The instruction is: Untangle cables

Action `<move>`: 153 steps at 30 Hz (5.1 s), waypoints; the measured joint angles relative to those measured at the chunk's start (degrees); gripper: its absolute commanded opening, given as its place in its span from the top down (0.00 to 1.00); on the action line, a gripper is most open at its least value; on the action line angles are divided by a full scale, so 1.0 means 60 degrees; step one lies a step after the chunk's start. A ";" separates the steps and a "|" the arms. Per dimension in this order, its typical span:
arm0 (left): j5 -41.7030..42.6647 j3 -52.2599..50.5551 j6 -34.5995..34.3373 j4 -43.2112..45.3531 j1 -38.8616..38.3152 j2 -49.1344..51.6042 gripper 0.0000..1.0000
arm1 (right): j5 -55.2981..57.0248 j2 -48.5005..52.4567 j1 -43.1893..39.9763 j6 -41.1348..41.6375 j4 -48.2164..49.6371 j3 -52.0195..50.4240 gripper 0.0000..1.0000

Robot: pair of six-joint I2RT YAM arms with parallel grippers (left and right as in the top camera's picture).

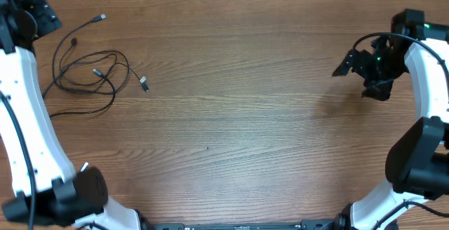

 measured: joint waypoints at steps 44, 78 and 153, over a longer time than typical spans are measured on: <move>0.3417 0.0080 -0.0146 -0.2652 -0.1213 -0.1457 0.00 | 0.0022 -0.6448 0.0958 -0.1719 0.0554 -0.0364 0.00; 0.3446 0.0080 -0.0146 -0.2656 -0.1213 -0.1457 0.01 | 0.0135 -1.6863 0.1792 -0.3479 1.3843 -1.4014 0.00; 0.3453 -0.7267 0.0565 0.4517 -0.1719 -0.6506 0.01 | 0.1894 -1.7853 0.1840 -0.2535 1.2178 -1.5722 0.00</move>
